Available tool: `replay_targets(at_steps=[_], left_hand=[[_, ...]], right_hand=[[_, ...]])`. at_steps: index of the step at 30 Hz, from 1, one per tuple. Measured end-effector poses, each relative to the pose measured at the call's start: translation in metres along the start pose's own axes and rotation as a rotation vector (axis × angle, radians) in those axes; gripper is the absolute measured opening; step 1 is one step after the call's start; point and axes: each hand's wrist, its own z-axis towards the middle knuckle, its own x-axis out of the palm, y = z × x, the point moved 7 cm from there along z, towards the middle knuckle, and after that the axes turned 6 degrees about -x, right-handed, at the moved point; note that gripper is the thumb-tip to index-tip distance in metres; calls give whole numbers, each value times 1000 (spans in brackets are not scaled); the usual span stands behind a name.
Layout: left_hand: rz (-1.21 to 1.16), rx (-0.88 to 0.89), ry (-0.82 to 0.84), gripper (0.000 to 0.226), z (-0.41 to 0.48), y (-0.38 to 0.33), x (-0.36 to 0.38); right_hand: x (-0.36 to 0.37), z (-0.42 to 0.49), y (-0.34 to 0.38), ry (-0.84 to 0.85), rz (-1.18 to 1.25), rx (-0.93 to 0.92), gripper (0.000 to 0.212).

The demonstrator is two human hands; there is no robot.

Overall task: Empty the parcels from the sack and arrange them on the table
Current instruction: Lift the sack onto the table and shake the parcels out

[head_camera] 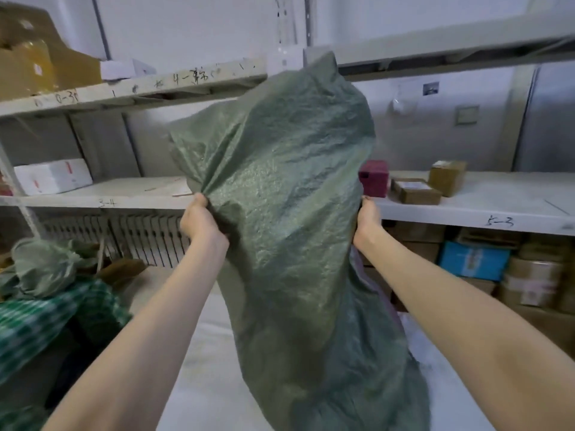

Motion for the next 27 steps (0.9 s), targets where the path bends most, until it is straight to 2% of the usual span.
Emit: replay_targets(at_steps=[4,8,11,12,14,16,20,23,27], left_hand=[[102,41,49,12,-16,41,1],[412,166,79,30,-39,79,18],[580,245,65,30,-47,89,23],[641,245,72,37,-44,91,25],[796,221,144,70,-39,95,36],[923,192,187,82,-30,99,52],[1020,277,195,80,-22,83,86],[1120,318,211,97,-20,80,110],[1183,388,93,117,-15,68,111]], right_hand=[[-64,-6,-20,-56,-4,69,29],[-120,-2,-38,-157,-36,116,30],[-130,4,-38,-152,-111,89,52],[-132,7,-38,-167,-119,87,64],[-140,6,-29,-233,-143,36,86],[-150,6,-20,-288,-168,-26,97],[-156,11,0,-296,-243,-27,95],[-164,21,30,-344,-300,-104,97],[-168,33,50,-313,-270,-157,111]])
